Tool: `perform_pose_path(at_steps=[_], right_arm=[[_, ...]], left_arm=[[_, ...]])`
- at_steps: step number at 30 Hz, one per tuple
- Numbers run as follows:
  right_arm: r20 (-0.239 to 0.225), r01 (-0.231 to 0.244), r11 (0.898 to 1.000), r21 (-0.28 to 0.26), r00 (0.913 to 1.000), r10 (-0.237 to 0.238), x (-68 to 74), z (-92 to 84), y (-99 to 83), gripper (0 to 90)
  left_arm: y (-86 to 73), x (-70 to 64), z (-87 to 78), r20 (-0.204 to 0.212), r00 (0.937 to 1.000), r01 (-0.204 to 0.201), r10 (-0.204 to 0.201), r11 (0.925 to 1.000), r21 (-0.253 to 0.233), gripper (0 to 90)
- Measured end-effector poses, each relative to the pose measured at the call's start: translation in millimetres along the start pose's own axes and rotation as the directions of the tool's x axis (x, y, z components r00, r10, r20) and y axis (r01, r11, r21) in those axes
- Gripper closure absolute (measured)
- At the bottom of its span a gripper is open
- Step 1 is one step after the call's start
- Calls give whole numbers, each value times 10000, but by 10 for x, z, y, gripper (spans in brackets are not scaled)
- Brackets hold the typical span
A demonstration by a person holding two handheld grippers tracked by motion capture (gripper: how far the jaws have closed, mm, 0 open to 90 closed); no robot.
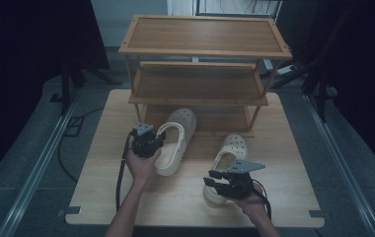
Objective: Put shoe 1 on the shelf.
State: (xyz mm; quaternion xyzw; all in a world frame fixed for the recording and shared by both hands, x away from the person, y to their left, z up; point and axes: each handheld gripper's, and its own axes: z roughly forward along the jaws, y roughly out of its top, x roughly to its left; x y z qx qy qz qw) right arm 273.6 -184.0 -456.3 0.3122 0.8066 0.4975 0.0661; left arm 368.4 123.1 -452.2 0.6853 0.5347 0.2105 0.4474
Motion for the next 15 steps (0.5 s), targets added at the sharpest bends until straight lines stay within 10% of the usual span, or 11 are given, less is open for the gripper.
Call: perform_pose_path(at_steps=[15], right_arm=[[171, -155, 9998, -102, 9997, 157, -34, -30, -17, 615]], left_arm=[[41, -37, 357, -525, 9985, 128, -140, 9997, -226, 748]])
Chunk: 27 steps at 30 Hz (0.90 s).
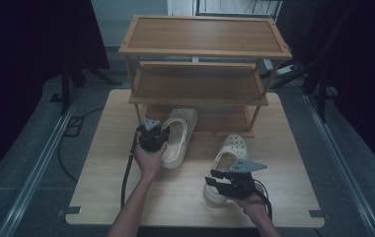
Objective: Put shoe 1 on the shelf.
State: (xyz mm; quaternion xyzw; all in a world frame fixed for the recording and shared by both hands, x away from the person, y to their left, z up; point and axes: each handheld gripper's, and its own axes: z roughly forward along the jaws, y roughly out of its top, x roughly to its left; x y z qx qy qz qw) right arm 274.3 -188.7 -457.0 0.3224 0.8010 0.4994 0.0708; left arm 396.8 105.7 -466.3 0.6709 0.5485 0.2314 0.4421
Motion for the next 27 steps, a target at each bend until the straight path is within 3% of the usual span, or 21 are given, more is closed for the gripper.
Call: perform_pose_path(at_steps=[14, 21, 27], right_arm=[[-4, -98, 9999, 60, 10000, 98, -19, 12, -21, 614], [-12, -82, 9998, 165, 10000, 82, -3, 33, -36, 614], [-40, -47, 9998, 207, 10000, 48, 9, 44, -40, 613]], left_arm=[[62, -141, 385, -205, 9998, 69, -72, 9999, -130, 746], [43, -198, 486, -873, 9961, 76, -114, 9990, -430, 745], [24, -194, 561, -1032, 9945, 164, -197, 9993, -326, 736]])
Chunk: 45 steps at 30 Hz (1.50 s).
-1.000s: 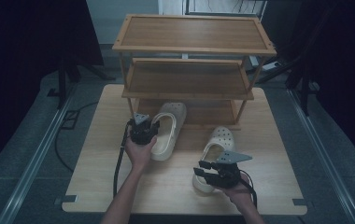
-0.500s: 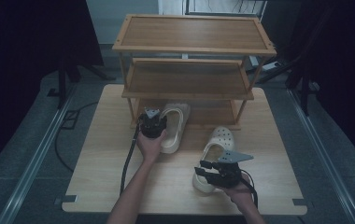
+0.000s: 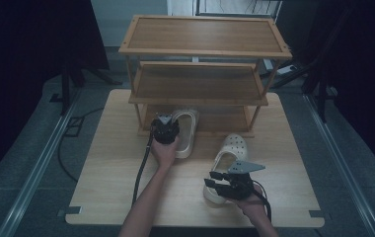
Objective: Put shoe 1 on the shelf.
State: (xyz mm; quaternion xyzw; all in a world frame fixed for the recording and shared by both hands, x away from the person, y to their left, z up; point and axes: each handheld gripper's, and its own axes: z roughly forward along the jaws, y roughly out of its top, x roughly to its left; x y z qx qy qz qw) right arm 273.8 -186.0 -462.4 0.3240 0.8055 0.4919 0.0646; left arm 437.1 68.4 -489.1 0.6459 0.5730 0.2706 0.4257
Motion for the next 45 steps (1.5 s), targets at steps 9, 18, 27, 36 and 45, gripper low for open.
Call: perform_pose_path(at_steps=[9, 18, 27, 36, 45], right_arm=[[2, 1, 10000, -17, 10000, -1, 2, 0, -3, 613], [-50, 3, 10000, 51, 10000, -2, 10, 9, -6, 613], [-12, 22, 10000, 87, 10000, -22, 9, 17, -13, 612], [-69, 86, 9998, 198, 9999, -84, 33, 44, -18, 608], [-33, 86, 9996, 263, 10000, -85, 35, 45, -20, 604]], left_arm=[[-2, -36, 47, 53, 10000, 27, -27, 9999, 129, 730], [54, -48, 112, -69, 9999, 116, -114, 9997, 197, 720], [92, -79, 81, -20, 9998, 178, -179, 9989, -440, 641], [16, -105, -45, 233, 9997, -107, 120, 9984, -551, 559], [-111, -41, -375, 862, 9962, -33, 127, 9941, -1080, 536]])
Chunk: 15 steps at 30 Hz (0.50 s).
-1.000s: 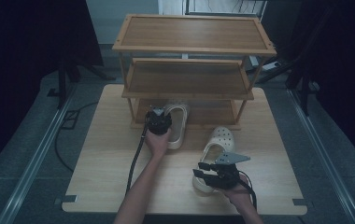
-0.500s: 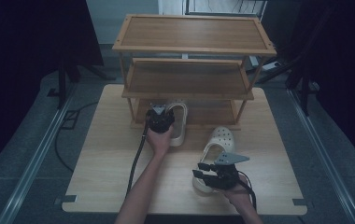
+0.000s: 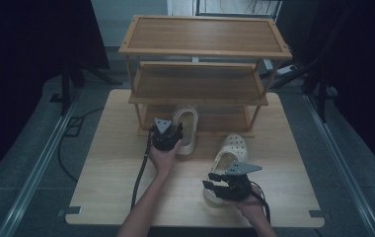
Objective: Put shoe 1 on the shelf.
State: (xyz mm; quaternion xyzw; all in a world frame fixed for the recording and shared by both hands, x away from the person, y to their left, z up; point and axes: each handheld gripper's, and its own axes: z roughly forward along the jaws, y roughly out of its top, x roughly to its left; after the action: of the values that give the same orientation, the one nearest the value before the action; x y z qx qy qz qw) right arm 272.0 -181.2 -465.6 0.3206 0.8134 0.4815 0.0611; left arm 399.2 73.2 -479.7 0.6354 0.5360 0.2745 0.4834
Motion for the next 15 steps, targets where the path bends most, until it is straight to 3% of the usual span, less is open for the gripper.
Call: perform_pose_path(at_steps=[4, 7, 15], right_arm=[[-1, 34, 10000, 16, 10000, -34, 9, 14, -2, 603], [-27, 82, 9999, 66, 10000, -82, 25, 28, -2, 601], [-33, 80, 9999, 111, 10000, -79, 36, 44, -8, 599]], left_arm=[[-52, 26, -224, 250, 9996, -121, 125, 9998, -165, 546], [-115, 44, -383, 516, 9982, -307, 314, 9994, -130, 608], [-300, 40, -653, 1243, 9903, -724, 623, 9942, 791, 810]])
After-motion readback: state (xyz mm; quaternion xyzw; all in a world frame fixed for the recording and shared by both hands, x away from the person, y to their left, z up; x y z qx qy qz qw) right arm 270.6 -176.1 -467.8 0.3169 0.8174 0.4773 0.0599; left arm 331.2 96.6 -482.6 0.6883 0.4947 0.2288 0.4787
